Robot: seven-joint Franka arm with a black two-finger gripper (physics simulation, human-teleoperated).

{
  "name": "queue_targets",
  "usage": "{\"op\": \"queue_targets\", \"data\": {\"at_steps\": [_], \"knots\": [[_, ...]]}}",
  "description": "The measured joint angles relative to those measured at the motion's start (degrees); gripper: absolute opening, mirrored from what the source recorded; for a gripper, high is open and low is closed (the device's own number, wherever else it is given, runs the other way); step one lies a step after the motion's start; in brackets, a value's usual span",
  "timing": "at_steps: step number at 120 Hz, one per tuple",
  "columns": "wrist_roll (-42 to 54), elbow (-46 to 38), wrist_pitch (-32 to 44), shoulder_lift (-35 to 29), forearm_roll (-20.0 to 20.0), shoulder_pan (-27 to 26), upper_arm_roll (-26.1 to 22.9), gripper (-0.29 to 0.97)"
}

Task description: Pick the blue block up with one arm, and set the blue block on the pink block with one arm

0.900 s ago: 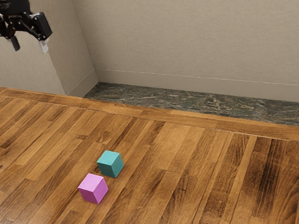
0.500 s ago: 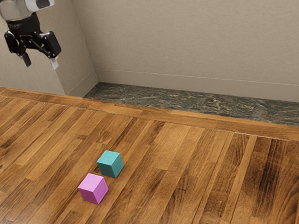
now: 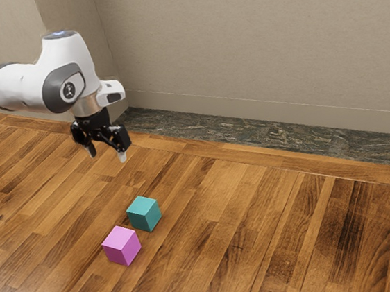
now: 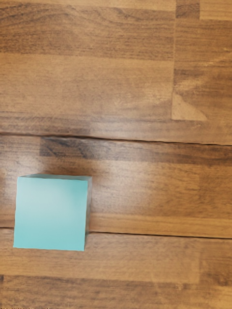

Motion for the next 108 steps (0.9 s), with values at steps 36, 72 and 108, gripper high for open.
{"op": "queue_targets", "data": {"at_steps": [36,72,108], "knots": [[0.16,-4.27,9.53,8.80,-2.18,-0.42,-1.91,0.68],[0.24,-5.11,13.32,12.74,-2.67,-0.41,-3.41,0.68],[0.32,-5.18,15.30,15.83,-2.74,-0.12,-3.46,0.68]]}}
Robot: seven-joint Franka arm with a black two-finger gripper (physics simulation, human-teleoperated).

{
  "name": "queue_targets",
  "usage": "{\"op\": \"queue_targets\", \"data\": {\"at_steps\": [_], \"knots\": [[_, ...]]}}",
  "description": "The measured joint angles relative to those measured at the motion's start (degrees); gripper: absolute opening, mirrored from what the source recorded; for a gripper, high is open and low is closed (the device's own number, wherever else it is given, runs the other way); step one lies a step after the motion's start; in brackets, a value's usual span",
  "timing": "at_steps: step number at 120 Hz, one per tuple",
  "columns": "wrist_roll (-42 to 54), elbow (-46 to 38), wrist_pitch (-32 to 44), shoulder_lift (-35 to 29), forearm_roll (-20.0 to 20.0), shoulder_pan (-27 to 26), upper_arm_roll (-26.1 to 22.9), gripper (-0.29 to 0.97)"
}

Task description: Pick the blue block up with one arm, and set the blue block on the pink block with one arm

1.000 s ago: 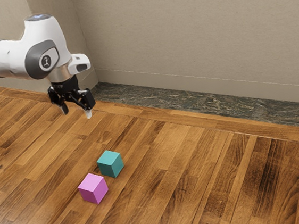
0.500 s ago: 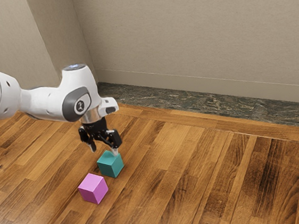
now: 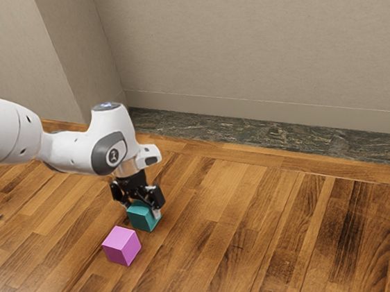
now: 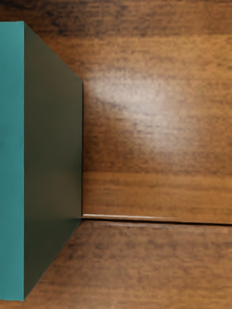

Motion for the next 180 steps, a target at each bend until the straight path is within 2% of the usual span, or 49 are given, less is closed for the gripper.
{"op": "queue_targets", "data": {"at_steps": [12,36,49,83,99,123,180], "knots": [[0.03,0.00,0.40,0.46,0.00,0.23,0.00,0.67],[-0.09,-0.08,0.79,0.38,-0.48,0.30,-0.24,0.40],[-0.36,-0.29,0.65,-1.30,-0.42,0.32,-0.61,0.36],[-1.32,-11.76,-0.06,-19.12,-0.21,2.03,-0.65,0.35],[-1.85,-17.03,-0.73,-24.68,-0.22,2.56,-0.54,0.35],[-2.48,-20.96,-1.53,-26.09,-0.23,1.89,-0.50,0.36],[-3.31,-22.19,-1.45,-24.75,-0.18,2.06,-0.59,0.36]]}}
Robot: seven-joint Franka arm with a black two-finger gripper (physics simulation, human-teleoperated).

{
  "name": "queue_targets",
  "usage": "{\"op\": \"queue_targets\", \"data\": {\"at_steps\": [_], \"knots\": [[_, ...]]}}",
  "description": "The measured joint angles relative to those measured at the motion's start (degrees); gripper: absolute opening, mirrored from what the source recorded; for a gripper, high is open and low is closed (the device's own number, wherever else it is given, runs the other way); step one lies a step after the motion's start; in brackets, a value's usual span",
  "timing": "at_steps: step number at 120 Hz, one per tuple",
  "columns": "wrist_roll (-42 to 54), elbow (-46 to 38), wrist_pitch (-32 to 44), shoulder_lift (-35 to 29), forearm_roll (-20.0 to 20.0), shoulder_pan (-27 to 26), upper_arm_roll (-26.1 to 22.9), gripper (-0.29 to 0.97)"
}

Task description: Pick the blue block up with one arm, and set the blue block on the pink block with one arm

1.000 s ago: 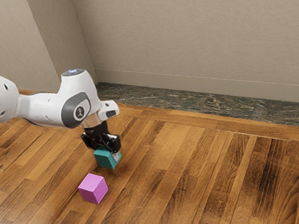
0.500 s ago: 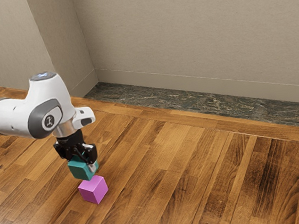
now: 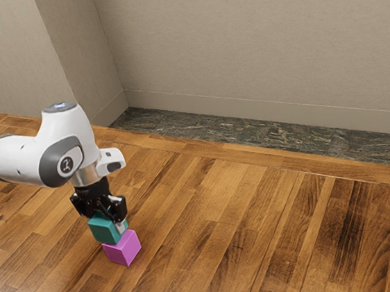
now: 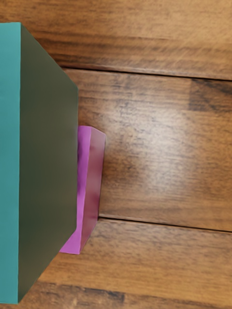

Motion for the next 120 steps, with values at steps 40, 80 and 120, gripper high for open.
{"op": "queue_targets", "data": {"at_steps": [40,80,120], "knots": [[0.71,0.12,0.13,0.04,-0.18,-0.46,-1.25,0.57],[1.27,15.18,-11.02,-11.58,-0.41,-0.09,-1.05,0.66],[1.40,40.74,-32.22,-0.44,2.83,2.60,6.51,0.68]]}}
